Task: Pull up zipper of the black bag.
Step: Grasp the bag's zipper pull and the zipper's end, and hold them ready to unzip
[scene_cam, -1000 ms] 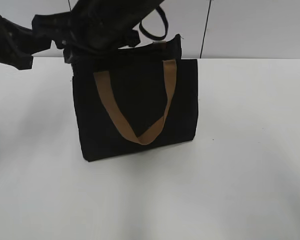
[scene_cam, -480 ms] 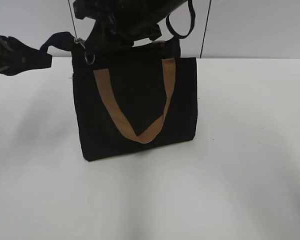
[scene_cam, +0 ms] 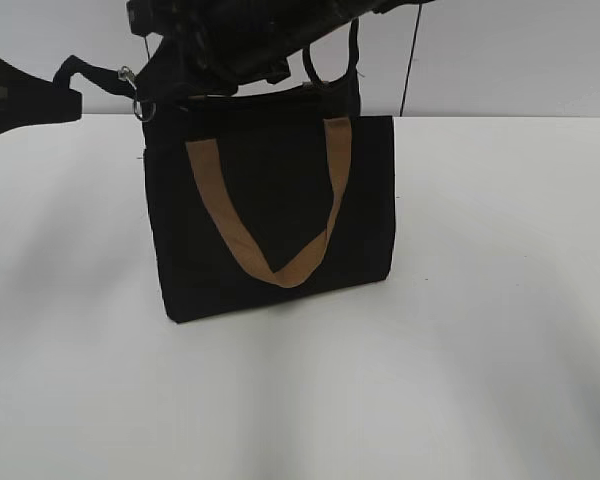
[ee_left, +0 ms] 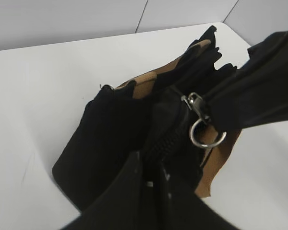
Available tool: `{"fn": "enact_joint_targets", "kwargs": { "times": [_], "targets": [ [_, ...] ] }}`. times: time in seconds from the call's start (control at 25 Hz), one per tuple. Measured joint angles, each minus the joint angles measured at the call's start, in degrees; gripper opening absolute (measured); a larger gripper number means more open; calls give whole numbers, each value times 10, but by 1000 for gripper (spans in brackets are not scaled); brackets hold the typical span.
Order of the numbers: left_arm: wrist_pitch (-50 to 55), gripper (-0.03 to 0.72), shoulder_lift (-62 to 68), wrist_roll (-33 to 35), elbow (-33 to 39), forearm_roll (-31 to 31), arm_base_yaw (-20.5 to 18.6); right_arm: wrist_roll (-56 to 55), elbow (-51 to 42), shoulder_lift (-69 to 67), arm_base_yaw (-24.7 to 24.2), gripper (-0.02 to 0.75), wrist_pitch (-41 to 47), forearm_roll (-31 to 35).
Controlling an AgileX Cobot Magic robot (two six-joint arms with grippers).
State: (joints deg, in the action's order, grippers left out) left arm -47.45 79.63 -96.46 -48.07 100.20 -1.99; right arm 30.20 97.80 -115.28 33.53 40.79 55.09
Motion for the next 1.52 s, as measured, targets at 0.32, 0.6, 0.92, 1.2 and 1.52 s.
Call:
{"fn": "enact_joint_targets", "kwargs": {
  "times": [0.32,0.6,0.92,1.2,1.52],
  "targets": [
    [-3,21,0,-1,0,0,0,-50,0,0,-30,-12,29,-89],
    [12,21,0,-1,1,2,0,-88,0,4,-79,-13,94,-145],
    [24,21,14,-1,1,2,-1,-108,2,12,-159,-14,143,-204],
    [36,21,22,-1,1,2,-1,-113,2,16,-167,-14,147,-247],
    [43,21,27,-1,1,2,0,-154,5,40,-167,-14,137,-362]
  ]
}}
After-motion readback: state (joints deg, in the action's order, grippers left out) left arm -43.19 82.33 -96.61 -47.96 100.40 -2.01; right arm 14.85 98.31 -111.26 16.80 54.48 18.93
